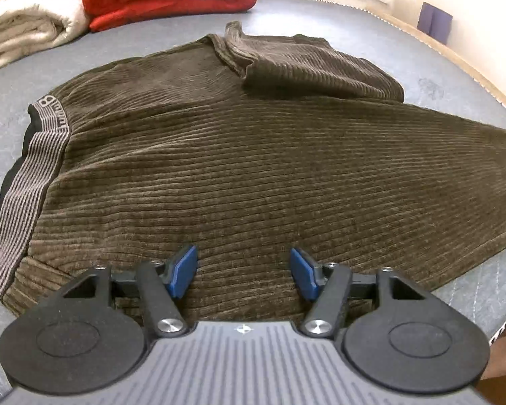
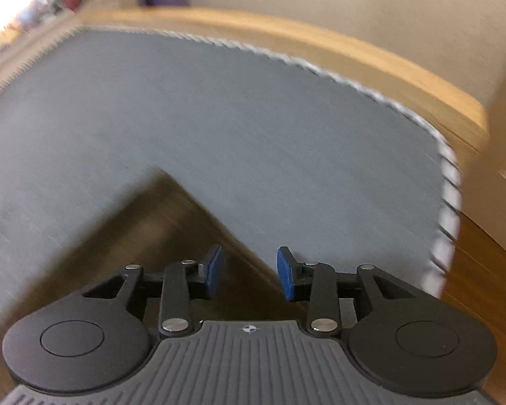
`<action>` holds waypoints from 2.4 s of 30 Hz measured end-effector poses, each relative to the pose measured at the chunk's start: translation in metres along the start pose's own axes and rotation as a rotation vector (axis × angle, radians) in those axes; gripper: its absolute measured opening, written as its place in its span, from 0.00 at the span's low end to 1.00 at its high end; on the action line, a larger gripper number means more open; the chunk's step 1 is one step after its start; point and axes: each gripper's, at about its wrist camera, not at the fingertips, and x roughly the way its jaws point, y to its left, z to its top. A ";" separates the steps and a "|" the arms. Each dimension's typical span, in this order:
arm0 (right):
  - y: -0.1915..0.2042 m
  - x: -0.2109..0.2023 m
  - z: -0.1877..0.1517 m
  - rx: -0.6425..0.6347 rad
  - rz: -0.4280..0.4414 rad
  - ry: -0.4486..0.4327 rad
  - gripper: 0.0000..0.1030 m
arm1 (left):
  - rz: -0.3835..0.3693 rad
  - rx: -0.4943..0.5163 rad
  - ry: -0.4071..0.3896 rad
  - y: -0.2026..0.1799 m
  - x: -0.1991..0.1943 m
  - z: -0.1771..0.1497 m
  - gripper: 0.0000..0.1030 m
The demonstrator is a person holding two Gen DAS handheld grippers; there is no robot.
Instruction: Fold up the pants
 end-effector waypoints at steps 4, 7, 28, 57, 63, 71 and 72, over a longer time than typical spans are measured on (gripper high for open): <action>-0.052 -0.006 -0.022 0.123 0.008 0.090 0.47 | 0.000 0.014 0.003 -0.002 -0.002 -0.003 0.66; -0.069 -0.016 -0.030 0.217 0.094 0.117 0.47 | -0.003 0.007 0.004 -0.001 -0.003 -0.003 0.67; -0.039 -0.058 -0.024 0.246 -0.121 -0.005 0.16 | -0.069 0.034 0.036 -0.011 -0.008 -0.004 0.67; 0.305 -0.205 -0.285 -1.286 0.710 0.002 0.38 | 0.129 -0.233 0.036 0.175 -0.052 0.036 0.69; 0.329 -0.226 -0.340 -1.535 0.818 -0.059 0.42 | 0.079 -0.384 0.132 0.201 -0.035 0.025 0.70; 0.346 -0.219 -0.371 -1.697 0.778 -0.005 0.43 | 0.067 -0.372 0.196 0.206 -0.018 0.024 0.66; 0.346 -0.217 -0.372 -1.710 0.779 -0.004 0.43 | 0.054 -0.382 0.197 0.208 -0.018 0.023 0.64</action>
